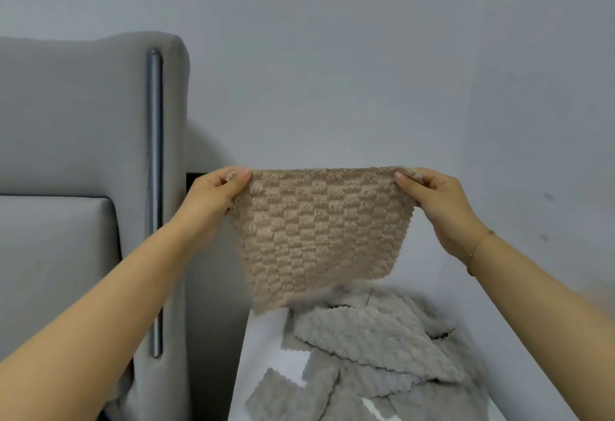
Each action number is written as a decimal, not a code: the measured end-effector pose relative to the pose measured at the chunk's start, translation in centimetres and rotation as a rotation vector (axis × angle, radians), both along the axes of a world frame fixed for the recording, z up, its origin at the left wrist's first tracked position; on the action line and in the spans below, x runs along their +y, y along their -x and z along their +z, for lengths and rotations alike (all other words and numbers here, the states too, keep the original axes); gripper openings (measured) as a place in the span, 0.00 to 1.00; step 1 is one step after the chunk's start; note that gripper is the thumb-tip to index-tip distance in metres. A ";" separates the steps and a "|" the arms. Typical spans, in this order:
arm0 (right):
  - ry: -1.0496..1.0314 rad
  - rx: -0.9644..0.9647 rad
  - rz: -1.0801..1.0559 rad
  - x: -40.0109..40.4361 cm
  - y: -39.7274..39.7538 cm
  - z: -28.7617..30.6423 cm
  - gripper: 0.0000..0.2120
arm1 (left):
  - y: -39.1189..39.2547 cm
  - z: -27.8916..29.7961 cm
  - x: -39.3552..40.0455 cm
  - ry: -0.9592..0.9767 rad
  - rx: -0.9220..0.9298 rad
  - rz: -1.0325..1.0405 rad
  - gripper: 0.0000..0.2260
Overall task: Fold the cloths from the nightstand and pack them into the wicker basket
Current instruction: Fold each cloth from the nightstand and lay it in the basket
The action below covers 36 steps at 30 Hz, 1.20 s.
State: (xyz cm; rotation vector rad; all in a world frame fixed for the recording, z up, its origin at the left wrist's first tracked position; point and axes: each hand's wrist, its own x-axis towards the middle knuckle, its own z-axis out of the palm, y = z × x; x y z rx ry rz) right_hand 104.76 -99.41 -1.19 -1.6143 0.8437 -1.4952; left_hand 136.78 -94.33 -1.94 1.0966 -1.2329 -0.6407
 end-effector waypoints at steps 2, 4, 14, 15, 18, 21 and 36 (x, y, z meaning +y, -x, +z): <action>-0.010 0.018 0.012 1.3 0.2 -1.2 0.06 | 0.0 -1.4 1.5 -0.002 -0.048 0.012 0.08; -0.050 0.061 0.042 2.6 0.6 -3.8 0.07 | 0.4 -3.8 3.3 -0.041 -0.104 0.023 0.09; -0.191 0.599 0.020 4.8 -0.3 -17.2 0.09 | 2.5 -18.2 6.0 -0.337 -0.415 -0.079 0.08; -0.198 0.606 0.025 4.9 -0.6 -17.6 0.08 | 3.0 -19.0 6.1 -0.351 -0.422 -0.116 0.07; -0.285 0.575 0.068 5.3 -1.7 -18.4 0.08 | 4.2 -21.1 6.4 -0.409 -0.413 -0.211 0.05; -0.433 0.627 0.271 6.9 -2.2 -19.5 0.20 | 4.5 -23.5 6.3 -0.496 -0.435 -0.273 0.14; 0.207 1.082 0.073 12.5 0.2 -29.1 0.12 | 2.9 -26.9 5.7 -0.590 -0.459 -0.433 0.26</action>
